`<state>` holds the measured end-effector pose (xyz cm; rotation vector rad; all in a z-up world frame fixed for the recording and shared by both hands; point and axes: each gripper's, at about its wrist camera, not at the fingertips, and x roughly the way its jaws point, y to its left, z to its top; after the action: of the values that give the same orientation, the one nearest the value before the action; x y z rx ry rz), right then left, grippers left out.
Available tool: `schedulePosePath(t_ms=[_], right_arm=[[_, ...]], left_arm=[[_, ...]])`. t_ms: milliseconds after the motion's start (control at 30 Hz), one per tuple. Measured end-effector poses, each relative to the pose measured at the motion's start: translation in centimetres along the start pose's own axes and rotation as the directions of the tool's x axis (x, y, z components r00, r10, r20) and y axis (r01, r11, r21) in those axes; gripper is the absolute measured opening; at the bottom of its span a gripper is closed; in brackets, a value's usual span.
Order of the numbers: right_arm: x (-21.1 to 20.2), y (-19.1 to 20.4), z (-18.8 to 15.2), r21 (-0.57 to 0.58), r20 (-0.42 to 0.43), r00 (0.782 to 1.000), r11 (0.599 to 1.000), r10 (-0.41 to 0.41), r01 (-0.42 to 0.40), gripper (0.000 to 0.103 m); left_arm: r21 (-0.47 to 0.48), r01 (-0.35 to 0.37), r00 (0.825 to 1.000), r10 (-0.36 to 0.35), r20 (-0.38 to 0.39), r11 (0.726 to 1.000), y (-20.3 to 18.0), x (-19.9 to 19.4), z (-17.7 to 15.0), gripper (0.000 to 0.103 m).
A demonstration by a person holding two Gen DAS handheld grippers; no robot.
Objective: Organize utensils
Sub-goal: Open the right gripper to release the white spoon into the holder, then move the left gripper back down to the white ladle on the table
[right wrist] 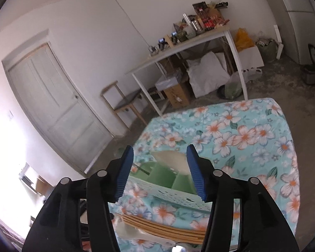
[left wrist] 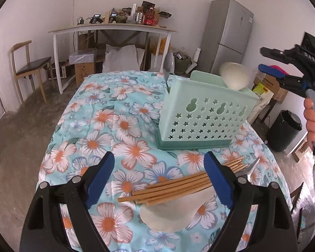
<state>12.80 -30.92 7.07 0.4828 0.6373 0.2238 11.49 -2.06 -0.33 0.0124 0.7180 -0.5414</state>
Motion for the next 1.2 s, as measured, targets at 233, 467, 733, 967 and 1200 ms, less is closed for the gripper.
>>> schedulePosePath(t_ms=[233, 467, 733, 967, 1200], right_arm=[[-1.4, -0.2, -0.8, -0.009, 0.041, 0.998, 0.999, -0.044, 0.045, 0.053], [-5.2, 0.5, -3.2, -0.039, 0.109, 0.987, 0.992, -0.115, 0.12, 0.059], [-5.9, -0.1, -9.9, -0.023, 0.055, 0.965, 0.966, -0.256, 0.258, 0.065], [-4.4, -1.5, -15.6, -0.013, -0.068, 0.936, 0.938, -0.346, 0.346, 0.066], [-3.5, -1.9, -18.6, 0.017, -0.137, 0.932, 0.94, -0.335, 0.341, 0.066]], left_arm=[[0.013, 0.101, 0.994, -0.1, -0.052, 0.995, -0.7, 0.3, -0.4, 0.086], [0.028, 0.162, 0.984, -0.159, -0.075, 0.986, -1.4, 0.7, -0.5, 0.095], [-0.039, 0.231, 0.97, -0.233, -0.065, 0.972, -0.6, -0.2, -0.2, 0.097], [-0.172, 0.282, 0.942, -0.307, -0.136, 0.944, 0.6, 0.3, -1.2, 0.097], [-0.183, 0.258, 0.956, -0.278, -0.094, 0.949, 1.1, -0.5, -3.0, 0.097]])
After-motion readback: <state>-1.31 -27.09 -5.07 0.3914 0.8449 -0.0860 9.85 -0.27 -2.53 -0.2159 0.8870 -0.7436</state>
